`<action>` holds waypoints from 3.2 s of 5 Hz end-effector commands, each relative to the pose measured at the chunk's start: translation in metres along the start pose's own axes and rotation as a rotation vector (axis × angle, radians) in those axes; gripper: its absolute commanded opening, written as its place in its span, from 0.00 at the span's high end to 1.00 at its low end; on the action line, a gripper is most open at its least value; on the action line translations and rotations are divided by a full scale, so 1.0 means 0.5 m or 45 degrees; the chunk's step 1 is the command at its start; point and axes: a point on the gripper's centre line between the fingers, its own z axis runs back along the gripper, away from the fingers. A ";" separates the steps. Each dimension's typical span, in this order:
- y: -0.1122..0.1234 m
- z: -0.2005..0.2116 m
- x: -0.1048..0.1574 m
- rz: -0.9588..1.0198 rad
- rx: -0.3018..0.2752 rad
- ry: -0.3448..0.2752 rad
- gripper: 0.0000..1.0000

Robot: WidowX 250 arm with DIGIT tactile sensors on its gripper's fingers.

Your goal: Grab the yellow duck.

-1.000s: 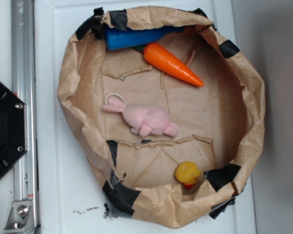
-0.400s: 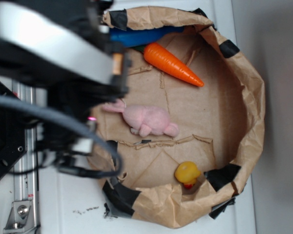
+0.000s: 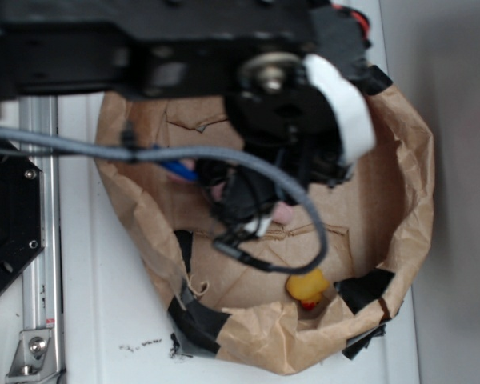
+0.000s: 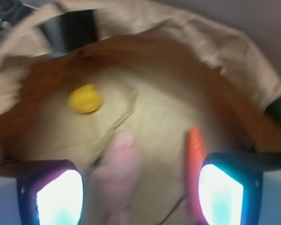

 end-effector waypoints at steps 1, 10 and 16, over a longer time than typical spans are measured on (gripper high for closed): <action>-0.086 -0.076 0.065 -0.366 0.049 -0.038 0.00; -0.149 -0.078 0.024 -0.226 -0.128 0.016 1.00; -0.034 0.079 -0.012 0.808 0.188 0.133 1.00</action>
